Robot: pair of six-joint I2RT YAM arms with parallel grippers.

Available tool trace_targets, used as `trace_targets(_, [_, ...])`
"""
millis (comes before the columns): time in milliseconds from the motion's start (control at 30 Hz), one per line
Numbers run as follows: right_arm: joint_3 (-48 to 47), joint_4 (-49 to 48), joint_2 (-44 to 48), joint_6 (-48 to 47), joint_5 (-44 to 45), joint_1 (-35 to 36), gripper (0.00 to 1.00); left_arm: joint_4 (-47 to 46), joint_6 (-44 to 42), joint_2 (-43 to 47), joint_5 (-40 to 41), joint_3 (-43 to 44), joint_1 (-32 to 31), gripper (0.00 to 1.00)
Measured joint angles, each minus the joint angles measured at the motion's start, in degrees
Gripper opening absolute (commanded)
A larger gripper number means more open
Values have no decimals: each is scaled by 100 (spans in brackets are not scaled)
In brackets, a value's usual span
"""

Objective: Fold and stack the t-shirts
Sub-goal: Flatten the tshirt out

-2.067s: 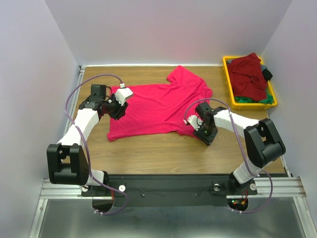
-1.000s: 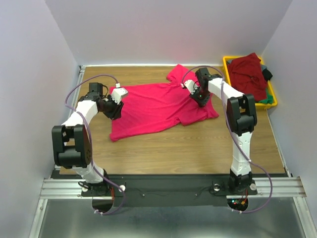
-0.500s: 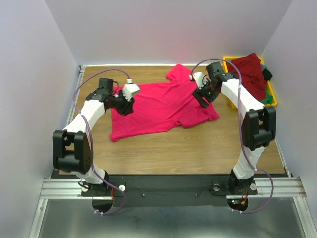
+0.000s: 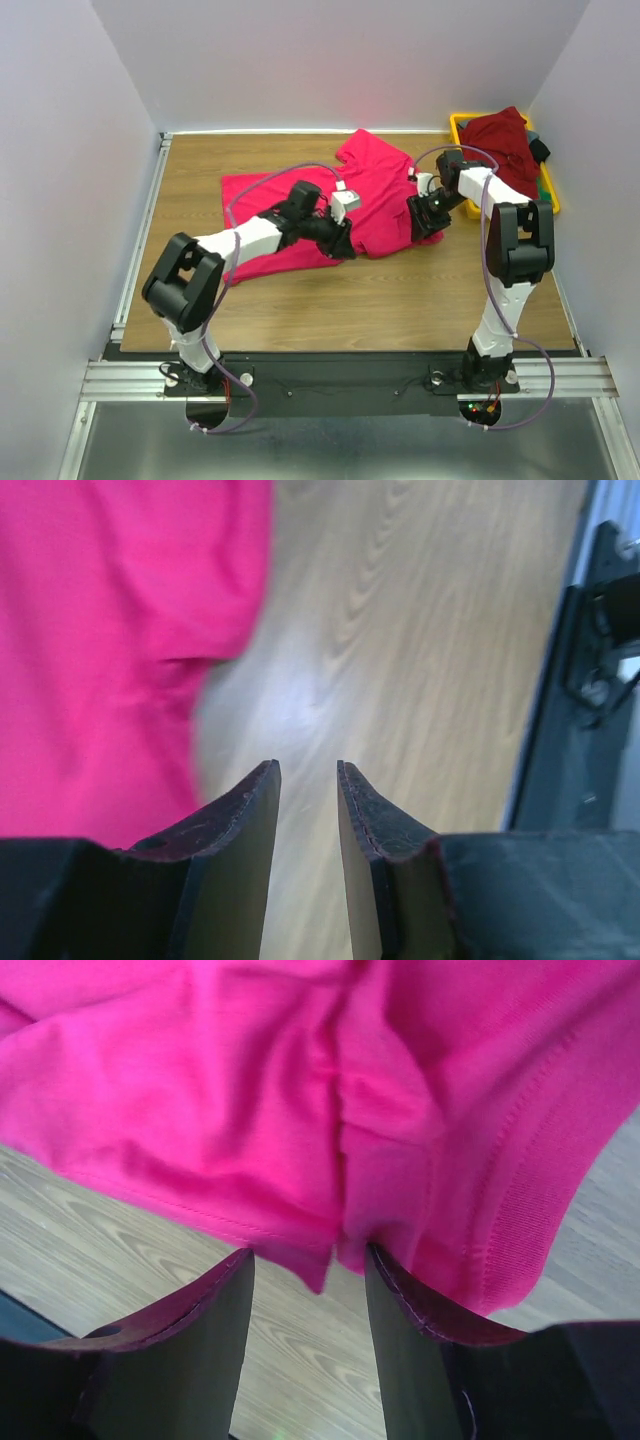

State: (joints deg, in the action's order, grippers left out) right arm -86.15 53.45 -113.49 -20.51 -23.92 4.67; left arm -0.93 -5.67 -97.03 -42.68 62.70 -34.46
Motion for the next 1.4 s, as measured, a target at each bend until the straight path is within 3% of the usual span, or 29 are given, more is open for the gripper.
trace_targets(200, [0,-11,-173,221,-299,-249,56,-1106,1410,-776,57,-138,-474,46])
trace_targets(433, [0,-15,-210,299,-651,-282,52,-1792,2083,-1456,197,-59,-568,48])
trace_targets(867, [0,11,-195,407,-975,-282,36,-2083,2511,-1851,289,173,-568,45])
trace_targets(1100, [0,22,-118,428,-901,-282,46,-2118,2594,-1862,332,175,-553,43])
trace_targets(1233, [0,57,24,446,-774,-282,45,-2120,2618,-1897,334,175,-544,39])
trace_targets(1400, [0,63,164,450,-651,-282,37,-2120,2640,-1945,334,195,-520,35])
